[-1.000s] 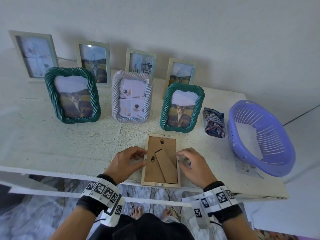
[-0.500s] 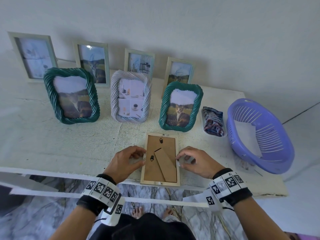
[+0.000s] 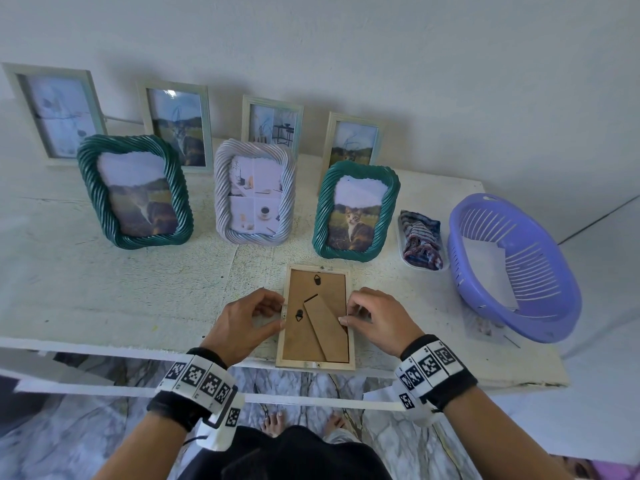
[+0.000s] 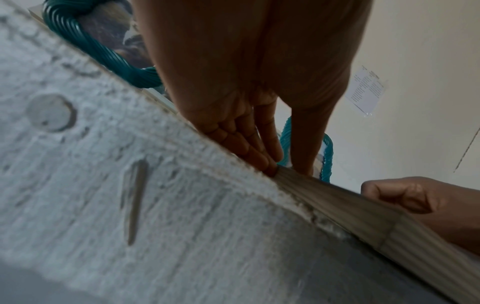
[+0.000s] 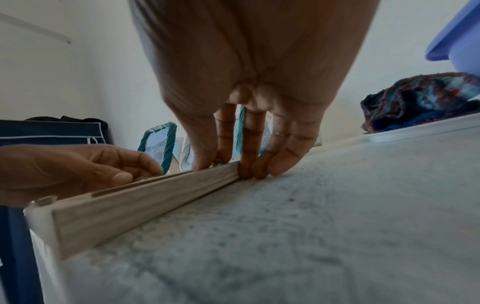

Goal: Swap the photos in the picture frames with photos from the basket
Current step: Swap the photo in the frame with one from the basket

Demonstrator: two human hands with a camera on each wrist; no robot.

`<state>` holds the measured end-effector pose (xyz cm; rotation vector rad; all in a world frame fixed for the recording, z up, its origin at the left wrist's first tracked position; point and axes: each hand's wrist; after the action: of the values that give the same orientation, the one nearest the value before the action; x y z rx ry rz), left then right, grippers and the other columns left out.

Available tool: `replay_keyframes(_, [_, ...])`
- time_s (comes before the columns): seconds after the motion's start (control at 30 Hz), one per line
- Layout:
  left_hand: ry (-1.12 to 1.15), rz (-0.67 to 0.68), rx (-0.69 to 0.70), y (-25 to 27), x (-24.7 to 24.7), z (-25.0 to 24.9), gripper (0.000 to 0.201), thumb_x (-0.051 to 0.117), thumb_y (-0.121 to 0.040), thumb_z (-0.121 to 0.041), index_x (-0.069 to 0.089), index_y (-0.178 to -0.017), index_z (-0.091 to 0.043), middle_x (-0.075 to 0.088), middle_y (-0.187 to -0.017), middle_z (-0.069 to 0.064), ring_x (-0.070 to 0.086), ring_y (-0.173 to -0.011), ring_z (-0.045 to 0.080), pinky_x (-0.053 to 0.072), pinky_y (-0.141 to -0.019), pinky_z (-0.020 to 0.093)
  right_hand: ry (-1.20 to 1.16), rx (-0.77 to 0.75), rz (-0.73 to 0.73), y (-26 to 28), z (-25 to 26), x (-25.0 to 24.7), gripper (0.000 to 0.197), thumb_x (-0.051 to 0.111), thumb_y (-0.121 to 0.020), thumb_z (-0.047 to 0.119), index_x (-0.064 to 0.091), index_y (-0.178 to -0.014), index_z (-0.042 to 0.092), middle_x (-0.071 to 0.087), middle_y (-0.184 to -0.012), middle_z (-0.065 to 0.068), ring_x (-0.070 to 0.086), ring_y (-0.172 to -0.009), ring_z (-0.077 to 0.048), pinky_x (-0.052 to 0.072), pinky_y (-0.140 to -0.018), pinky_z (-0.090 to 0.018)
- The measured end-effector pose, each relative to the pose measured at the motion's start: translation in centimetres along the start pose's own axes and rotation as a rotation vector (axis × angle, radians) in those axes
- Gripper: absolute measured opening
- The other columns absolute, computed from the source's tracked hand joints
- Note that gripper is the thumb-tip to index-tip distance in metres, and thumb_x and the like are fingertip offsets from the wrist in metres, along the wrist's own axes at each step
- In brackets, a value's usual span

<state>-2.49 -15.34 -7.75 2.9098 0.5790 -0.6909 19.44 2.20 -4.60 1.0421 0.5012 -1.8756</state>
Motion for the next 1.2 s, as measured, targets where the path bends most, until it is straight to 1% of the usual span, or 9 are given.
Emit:
replay_keyframes(0.2, [-0.023, 0.009, 0.020, 0.0, 0.0, 0.4, 0.023, 0.078, -0.081, -0.024, 0.069, -0.102, -0.026, 0.069, -0.094, -0.013, 0.063, -0.094, 0.006, 0.052, -0.082, 0.019, -0.005, 0.048, -0.039, -0.4, 0.3, 0.5, 0.024, 0.071, -0.084, 0.028, 0.054, -0.074, 0.014, 0.055, -0.075, 0.004, 0.051, -0.070, -0.015, 0.042, -0.063, -0.031])
replay_keyframes(0.3, [-0.045, 0.042, 0.053, -0.1, -0.2, 0.5, 0.027, 0.069, -0.079, -0.042, 0.070, -0.104, -0.033, 0.067, -0.096, -0.014, 0.063, -0.094, 0.008, 0.052, -0.083, 0.021, 0.003, 0.057, -0.047, -0.3, 0.3, 0.7, 0.024, 0.070, -0.085, 0.029, 0.053, -0.074, 0.015, 0.054, -0.075, 0.005, 0.050, -0.070, -0.015, 0.041, -0.061, -0.029])
replay_keyframes(0.43, [-0.079, 0.104, 0.059, -0.5, -0.1, 0.3, 0.019, 0.071, -0.086, -0.027, 0.072, -0.100, -0.039, 0.062, -0.099, -0.012, 0.061, -0.095, 0.005, 0.049, -0.084, 0.018, 0.004, 0.063, -0.058, -0.2, 0.4, 0.9, 0.025, 0.070, -0.085, 0.029, 0.051, -0.073, 0.018, 0.054, -0.075, 0.006, 0.050, -0.070, -0.013, 0.040, -0.061, -0.026])
replay_keyframes(0.6, [-0.079, 0.061, 0.049, -0.4, 0.3, 0.1, 0.012, 0.071, -0.084, -0.031, 0.073, -0.094, -0.038, 0.062, -0.097, -0.012, 0.060, -0.092, 0.001, 0.049, -0.082, 0.020, 0.011, 0.068, -0.051, -0.2, 0.6, 0.7, 0.025, 0.069, -0.085, 0.030, 0.050, -0.073, 0.019, 0.053, -0.075, 0.005, 0.049, -0.070, -0.014, 0.043, -0.062, -0.031])
replay_keyframes(0.73, [-0.065, 0.016, 0.062, -0.2, 0.5, 0.2, 0.030, 0.060, -0.076, -0.056, 0.071, -0.094, -0.035, 0.064, -0.093, -0.009, 0.060, -0.091, 0.005, 0.050, -0.078, 0.017, 0.122, 0.071, -0.047, -0.4, 1.3, 0.2, 0.019, 0.064, -0.086, 0.037, 0.051, -0.082, 0.023, 0.053, -0.086, 0.005, 0.050, -0.078, -0.013, 0.046, -0.066, -0.030])
replay_keyframes(0.8, [-0.059, 0.008, 0.069, -0.1, 0.5, 0.2, 0.032, 0.058, -0.075, -0.059, 0.070, -0.094, -0.036, 0.063, -0.091, -0.009, 0.060, -0.090, 0.007, 0.048, -0.076, 0.015, 0.178, 0.073, -0.119, -0.9, 2.0, 0.0, 0.017, 0.061, -0.087, 0.035, 0.053, -0.093, 0.022, 0.051, -0.095, 0.003, 0.050, -0.085, -0.014, 0.048, -0.067, -0.030])
replay_keyframes(0.9, [-0.066, 0.005, 0.072, -0.2, 0.4, 0.4, 0.030, 0.063, -0.078, -0.053, 0.068, -0.099, -0.033, 0.065, -0.092, -0.011, 0.061, -0.089, 0.008, 0.050, -0.077, 0.020, 0.199, 0.078, -0.132, -2.3, 2.5, -0.2, 0.032, 0.056, -0.090, 0.027, 0.053, -0.120, 0.017, 0.052, -0.112, -0.001, 0.051, -0.099, -0.019, 0.050, -0.077, -0.032])
replay_keyframes(1.0, [-0.060, 0.007, 0.059, -0.3, 0.4, 0.6, 0.024, 0.074, -0.083, -0.029, 0.067, -0.106, -0.028, 0.064, -0.091, -0.011, 0.061, -0.089, 0.009, 0.052, -0.080, 0.024, 0.188, 0.137, -0.024, -3.9, 2.4, -0.1, 0.052, 0.053, -0.090, 0.021, 0.041, -0.141, 0.015, 0.046, -0.115, -0.007, 0.050, -0.106, -0.024, 0.048, -0.089, -0.034])
replay_keyframes(1.2, [-0.051, 0.005, 0.061, -0.4, 0.4, 0.5, 0.027, 0.076, -0.083, -0.018, 0.067, -0.107, -0.027, 0.064, -0.091, -0.010, 0.060, -0.089, 0.010, 0.051, -0.080, 0.022, 0.155, 0.176, 0.017, -4.9, 2.4, -0.1, 0.046, 0.054, -0.087, 0.014, 0.051, -0.133, 0.012, 0.040, -0.114, -0.009, 0.048, -0.096, -0.021, 0.044, -0.090, -0.032])
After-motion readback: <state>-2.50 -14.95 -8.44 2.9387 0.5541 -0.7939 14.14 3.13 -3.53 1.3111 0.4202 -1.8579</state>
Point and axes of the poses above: each hand's wrist, its own y-axis away from the middle knuckle, its own x-axis out of the palm, z = x × y
